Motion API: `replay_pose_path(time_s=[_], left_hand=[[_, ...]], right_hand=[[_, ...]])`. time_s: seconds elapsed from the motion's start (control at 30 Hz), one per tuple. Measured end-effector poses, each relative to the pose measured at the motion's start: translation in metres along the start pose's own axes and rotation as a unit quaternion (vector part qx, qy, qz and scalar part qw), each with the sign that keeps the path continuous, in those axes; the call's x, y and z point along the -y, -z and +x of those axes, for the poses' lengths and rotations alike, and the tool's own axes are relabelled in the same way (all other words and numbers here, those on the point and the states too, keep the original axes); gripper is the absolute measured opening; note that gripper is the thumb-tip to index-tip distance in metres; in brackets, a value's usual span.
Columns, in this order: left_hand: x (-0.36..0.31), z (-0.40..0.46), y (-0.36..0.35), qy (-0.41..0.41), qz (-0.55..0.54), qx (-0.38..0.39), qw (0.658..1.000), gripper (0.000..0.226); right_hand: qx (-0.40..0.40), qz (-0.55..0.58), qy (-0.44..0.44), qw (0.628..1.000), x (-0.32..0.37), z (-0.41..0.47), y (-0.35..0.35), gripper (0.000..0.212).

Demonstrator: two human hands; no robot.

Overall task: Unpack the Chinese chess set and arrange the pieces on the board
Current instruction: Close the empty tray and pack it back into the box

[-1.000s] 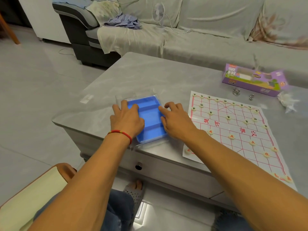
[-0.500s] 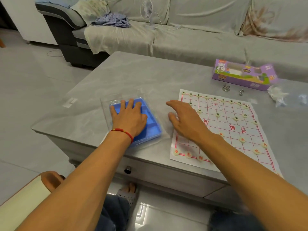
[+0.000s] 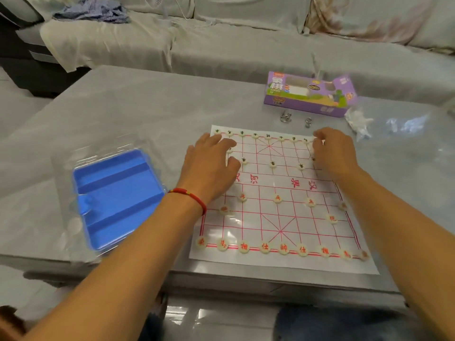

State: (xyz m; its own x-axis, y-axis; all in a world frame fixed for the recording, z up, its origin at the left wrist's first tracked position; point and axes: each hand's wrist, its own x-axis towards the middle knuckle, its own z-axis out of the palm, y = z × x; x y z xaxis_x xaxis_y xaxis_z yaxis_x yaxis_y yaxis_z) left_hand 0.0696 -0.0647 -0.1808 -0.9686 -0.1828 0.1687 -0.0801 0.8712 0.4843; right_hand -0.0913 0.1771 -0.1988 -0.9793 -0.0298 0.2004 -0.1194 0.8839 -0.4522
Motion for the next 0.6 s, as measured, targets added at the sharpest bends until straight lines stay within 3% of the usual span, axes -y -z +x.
replay_pose_path(time_s=[0.33,0.47,0.6], left_hand=[[-0.012,0.031,-0.018,0.026,-0.049,0.001,0.998,0.044],[-0.018,0.036,-0.02,0.025,-0.059,-0.003,0.998,0.043],[-0.021,0.038,-0.025,0.043,-0.078,-0.011,0.996,0.042]], right_hand=[[0.118,-0.035,0.025,0.992,-0.004,0.109,-0.025,0.048],[0.055,0.045,0.006,0.997,-0.022,0.106,-0.011,0.032],[0.102,0.132,-0.04,0.985,-0.05,0.078,0.012,0.021]])
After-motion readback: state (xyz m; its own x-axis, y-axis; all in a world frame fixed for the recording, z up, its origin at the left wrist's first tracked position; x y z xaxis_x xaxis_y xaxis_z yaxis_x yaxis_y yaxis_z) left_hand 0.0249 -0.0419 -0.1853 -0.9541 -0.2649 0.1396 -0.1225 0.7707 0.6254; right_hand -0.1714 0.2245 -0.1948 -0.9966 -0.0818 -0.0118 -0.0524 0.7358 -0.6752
